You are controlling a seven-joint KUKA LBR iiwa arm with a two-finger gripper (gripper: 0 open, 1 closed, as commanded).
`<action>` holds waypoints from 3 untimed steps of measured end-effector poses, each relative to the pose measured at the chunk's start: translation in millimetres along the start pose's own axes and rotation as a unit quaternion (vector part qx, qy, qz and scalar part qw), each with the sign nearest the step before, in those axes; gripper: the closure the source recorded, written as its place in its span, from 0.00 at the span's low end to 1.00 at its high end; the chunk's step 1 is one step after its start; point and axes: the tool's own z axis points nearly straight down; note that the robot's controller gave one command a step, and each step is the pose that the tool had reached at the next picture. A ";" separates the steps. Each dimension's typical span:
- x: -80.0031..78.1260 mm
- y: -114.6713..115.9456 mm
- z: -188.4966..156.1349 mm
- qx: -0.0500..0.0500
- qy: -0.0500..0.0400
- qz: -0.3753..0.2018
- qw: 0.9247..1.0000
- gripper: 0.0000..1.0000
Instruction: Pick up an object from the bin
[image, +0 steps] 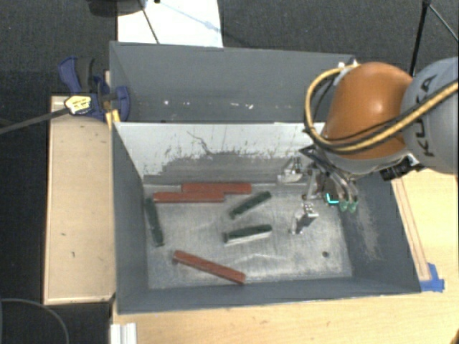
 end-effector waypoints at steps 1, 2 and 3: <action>-1.7 -0.1 -4.0 0.000 -0.004 0.000 1.000 0.00; -3.3 3.1 26.1 0.000 -0.007 -0.022 1.000 0.00; -4.7 4.6 83.8 0.001 -0.006 -0.132 0.991 0.00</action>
Offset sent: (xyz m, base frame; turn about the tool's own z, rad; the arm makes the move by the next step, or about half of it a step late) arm -0.0002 0.0129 -0.1292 -0.2364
